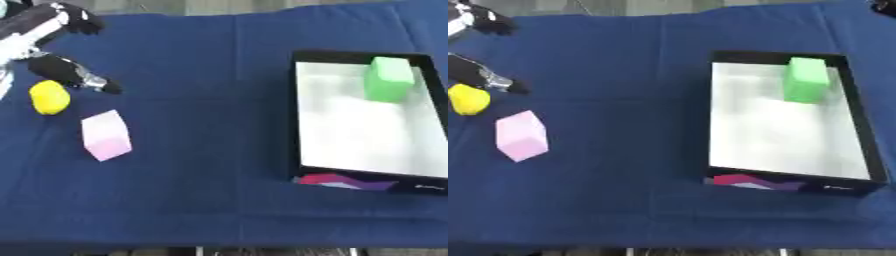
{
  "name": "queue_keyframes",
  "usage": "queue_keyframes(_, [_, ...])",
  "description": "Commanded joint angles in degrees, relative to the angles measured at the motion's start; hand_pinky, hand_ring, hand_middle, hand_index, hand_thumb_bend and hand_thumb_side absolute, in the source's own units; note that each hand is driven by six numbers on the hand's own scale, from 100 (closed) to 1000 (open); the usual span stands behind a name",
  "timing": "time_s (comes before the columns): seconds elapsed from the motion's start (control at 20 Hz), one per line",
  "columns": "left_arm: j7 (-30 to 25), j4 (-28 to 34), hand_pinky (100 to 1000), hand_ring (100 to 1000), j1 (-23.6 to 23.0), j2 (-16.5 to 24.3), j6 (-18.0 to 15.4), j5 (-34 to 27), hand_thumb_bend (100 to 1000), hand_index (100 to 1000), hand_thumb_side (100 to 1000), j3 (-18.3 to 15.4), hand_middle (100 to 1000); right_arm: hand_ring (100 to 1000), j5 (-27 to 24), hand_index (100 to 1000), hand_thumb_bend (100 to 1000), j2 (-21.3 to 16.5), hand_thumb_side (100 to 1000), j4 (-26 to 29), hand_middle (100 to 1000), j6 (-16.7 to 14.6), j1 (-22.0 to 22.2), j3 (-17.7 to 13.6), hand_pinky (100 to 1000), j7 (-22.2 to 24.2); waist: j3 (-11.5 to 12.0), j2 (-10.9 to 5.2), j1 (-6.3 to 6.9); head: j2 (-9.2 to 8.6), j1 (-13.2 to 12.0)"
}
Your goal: Pick up the objects with one hand, pass them to the other hand, and then place them into the box on the other side of the table.
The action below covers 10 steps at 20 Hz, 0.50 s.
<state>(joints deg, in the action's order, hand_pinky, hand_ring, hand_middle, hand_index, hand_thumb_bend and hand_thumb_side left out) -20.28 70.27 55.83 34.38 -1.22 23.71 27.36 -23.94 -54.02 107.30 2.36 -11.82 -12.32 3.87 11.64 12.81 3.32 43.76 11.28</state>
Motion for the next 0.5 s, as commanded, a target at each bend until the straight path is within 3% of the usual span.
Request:
queue_keyframes(0.05, [-3.01,0.69,838,784,0.65,4.21,0.07,-1.25,945,821,498,-0.17,709,940,0.3,978,100,-1.35,328,0.35,742,0.03,-0.57,-1.17,890,-0.14,-0.07,-0.67,-0.46,-0.02,0.61])
queue_keyframes(0.5, [-11.27,8.86,836,804,-2.88,10.57,5.85,-4.47,1000,822,546,0.17,728,936,2.28,974,100,-0.33,335,0.64,737,0.71,-0.49,-0.76,888,0.24,-0.17,0.31,-0.27,-0.52,0.81])
